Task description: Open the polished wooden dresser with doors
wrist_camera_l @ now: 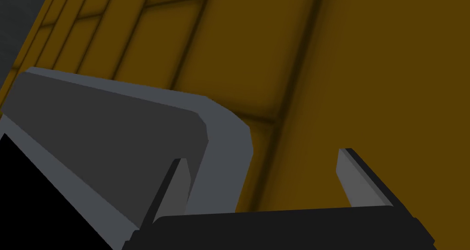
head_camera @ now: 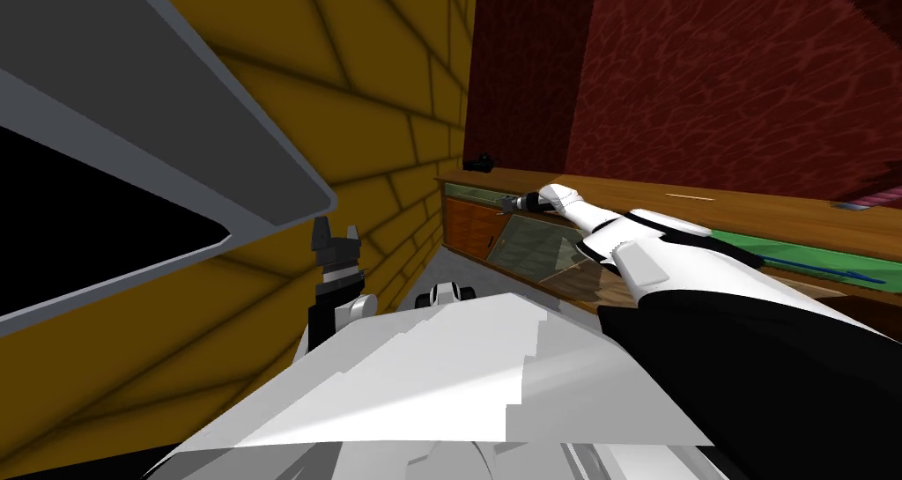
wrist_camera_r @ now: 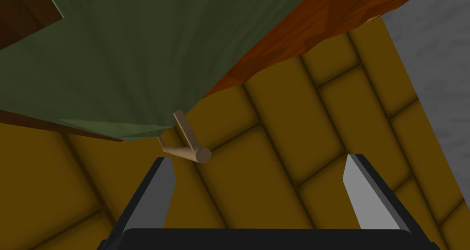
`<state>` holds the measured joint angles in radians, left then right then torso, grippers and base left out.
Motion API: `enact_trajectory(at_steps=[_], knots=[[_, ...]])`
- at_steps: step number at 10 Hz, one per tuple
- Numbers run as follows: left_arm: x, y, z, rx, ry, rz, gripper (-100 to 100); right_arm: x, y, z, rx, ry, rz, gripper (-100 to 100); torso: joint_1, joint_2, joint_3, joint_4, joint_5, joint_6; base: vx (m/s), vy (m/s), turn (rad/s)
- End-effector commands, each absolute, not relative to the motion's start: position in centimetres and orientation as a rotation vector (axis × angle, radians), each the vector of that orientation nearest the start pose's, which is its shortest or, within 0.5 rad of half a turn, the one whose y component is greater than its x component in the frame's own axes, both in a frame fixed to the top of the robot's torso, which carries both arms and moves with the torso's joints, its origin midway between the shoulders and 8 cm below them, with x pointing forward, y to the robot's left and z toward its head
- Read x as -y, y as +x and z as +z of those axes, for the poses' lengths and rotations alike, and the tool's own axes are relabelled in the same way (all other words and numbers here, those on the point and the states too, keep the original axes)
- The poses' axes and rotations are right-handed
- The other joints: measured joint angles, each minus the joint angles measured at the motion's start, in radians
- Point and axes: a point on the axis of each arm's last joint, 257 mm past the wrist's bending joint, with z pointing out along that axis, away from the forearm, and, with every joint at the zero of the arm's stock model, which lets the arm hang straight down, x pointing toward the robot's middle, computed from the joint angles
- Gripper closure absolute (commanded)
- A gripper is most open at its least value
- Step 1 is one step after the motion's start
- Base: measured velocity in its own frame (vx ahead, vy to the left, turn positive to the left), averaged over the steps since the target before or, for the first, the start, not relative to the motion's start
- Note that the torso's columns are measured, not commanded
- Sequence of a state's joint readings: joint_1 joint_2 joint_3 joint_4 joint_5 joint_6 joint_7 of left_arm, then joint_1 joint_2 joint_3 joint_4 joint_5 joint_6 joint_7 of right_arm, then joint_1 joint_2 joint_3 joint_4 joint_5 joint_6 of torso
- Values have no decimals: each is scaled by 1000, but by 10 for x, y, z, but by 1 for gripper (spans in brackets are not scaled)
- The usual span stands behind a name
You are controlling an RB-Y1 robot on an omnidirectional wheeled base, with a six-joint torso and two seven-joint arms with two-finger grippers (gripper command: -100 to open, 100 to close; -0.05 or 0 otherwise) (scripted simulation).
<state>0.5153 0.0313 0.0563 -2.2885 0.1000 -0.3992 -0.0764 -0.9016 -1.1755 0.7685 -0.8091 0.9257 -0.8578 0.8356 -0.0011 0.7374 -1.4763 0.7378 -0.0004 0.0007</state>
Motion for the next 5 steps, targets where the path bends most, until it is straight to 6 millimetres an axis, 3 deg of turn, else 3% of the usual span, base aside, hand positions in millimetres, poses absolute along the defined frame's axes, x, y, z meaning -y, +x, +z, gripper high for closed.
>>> enact_trajectory(at_steps=[1,2,4,5], knots=[[-311,352,5,-668,-744,-1212,0,390,600,-113,-1255,-1789,-463,-100,1,1,0,0,0,-1,44,5,10],[-311,352,5,-668,-744,-1212,0,390,592,-122,-1269,-1798,-451,-100,1,3,2,1,1,-1,62,11,-159],[-311,352,3,-670,-748,-1209,0,378,593,-114,-1231,-1801,-447,-100,1,-6,-6,-1,-2,2,33,10,-35],[-311,351,3,-671,-748,-1208,0,381,586,-121,-1249,-1806,-445,-100,1,-7,-7,-2,-1,1,48,20,-118]])
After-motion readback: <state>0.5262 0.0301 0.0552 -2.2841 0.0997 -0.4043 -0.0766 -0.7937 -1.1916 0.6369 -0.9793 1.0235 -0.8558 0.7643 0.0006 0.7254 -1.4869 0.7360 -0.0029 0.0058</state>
